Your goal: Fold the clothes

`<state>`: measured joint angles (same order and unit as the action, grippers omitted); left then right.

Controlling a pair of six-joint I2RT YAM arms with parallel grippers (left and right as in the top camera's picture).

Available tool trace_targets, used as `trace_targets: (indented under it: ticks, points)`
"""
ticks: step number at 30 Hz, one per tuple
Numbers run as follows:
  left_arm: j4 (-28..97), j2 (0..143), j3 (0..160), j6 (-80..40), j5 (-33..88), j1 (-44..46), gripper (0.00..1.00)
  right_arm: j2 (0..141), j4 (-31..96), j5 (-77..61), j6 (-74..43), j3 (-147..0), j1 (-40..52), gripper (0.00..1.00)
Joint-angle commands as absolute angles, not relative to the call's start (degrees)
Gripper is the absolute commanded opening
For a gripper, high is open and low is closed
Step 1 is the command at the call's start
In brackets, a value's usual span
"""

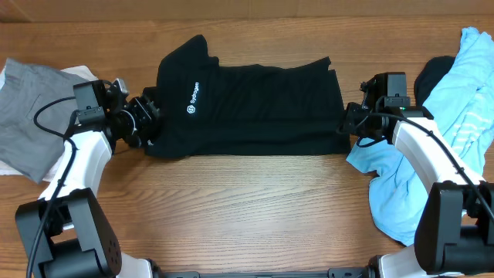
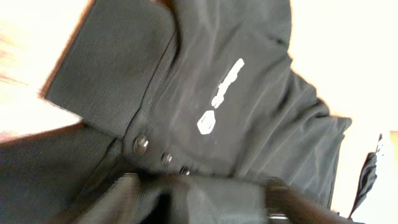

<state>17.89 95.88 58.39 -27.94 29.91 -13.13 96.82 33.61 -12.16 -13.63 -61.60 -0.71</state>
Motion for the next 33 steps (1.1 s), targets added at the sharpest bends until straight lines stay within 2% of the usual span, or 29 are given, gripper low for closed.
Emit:
trace_targets:
  ticks: [1,4,6,8,12,20,33]
  points:
    - [16.6,95.22,58.28,-27.24,36.6,-12.16,0.73,96.88,33.3,-12.32,-13.5,-63.07,-1.04,0.04]
    - [17.93,95.09,58.28,-23.4,45.08,-11.11,0.6,96.88,33.58,-12.29,-13.47,-63.07,-1.04,0.04]
    - [21.39,95.07,58.28,-18.7,45.71,-8.45,0.58,96.88,33.71,-12.29,-13.47,-63.07,-1.04,0.04]
    - [26.06,95.07,58.28,-14.02,39.16,-5.06,0.57,96.88,33.71,-12.29,-13.47,-63.07,-1.04,0.04]
    - [33.98,95.11,58.28,-9.17,14.59,4.89,0.58,96.88,34.46,-12.27,-13.45,-63.07,-1.04,0.04]
    - [34.87,95.13,58.28,-9.87,-9.82,14.72,0.59,96.88,35.07,-12.27,-13.45,-63.07,-1.04,0.04]
    - [35.75,97.54,58.11,-9.82,-10.44,15.44,0.52,96.88,35.2,-12.29,-13.47,-63.07,-1.04,0.04]
